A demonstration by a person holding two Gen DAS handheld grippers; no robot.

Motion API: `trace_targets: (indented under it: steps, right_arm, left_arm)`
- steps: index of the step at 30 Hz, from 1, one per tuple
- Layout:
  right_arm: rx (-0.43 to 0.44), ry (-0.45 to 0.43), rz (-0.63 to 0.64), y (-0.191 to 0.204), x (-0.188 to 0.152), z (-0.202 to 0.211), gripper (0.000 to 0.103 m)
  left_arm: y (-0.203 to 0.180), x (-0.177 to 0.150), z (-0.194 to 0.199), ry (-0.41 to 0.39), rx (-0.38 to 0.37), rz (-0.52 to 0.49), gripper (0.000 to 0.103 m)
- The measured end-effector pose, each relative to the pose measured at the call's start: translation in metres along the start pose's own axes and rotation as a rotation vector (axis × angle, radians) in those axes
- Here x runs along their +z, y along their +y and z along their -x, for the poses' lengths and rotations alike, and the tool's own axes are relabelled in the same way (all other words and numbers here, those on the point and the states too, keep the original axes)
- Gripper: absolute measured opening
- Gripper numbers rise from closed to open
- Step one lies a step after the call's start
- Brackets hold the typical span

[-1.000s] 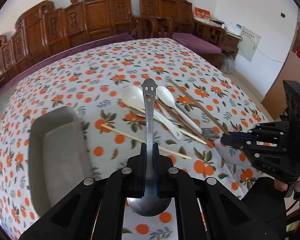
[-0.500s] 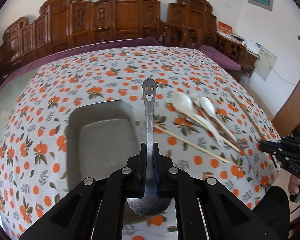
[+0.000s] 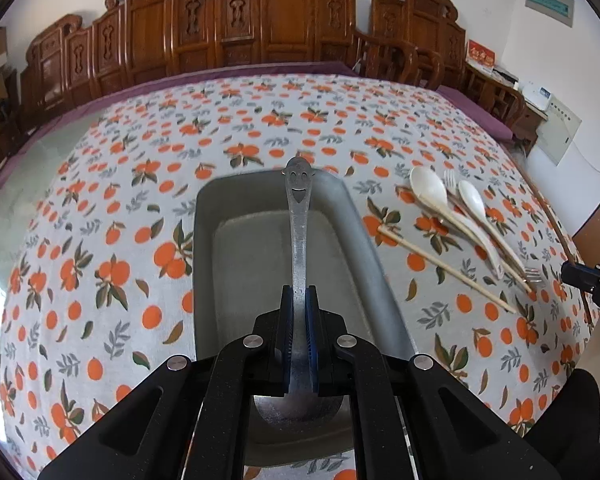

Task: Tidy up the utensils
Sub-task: 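Lower the metal spoon into the gray tray and open the left tool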

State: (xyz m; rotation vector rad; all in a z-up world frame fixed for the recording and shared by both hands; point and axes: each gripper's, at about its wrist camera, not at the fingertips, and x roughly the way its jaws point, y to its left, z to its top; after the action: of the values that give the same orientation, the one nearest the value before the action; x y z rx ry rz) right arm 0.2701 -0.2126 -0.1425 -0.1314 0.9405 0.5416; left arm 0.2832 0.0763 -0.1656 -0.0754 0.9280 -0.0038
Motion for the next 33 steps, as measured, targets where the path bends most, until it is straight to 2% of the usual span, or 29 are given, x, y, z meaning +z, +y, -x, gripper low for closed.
trace_targets:
  steps: [16,26,33]
  right_arm:
    - [0.058,-0.002,0.062,0.062,0.023,-0.013,0.006]
    - [0.086,0.007,0.071,0.092,0.032,-0.019,0.006]
    - [0.133,0.027,0.046,0.116,0.045,-0.041,0.006]
  left_arm:
    - [0.013,-0.004,-0.035,0.123,0.018,0.028,0.005]
    - [0.022,0.006,0.012,-0.011,-0.027,0.057,0.005]
    - [0.039,0.011,0.039,-0.078,-0.043,0.084,0.005]
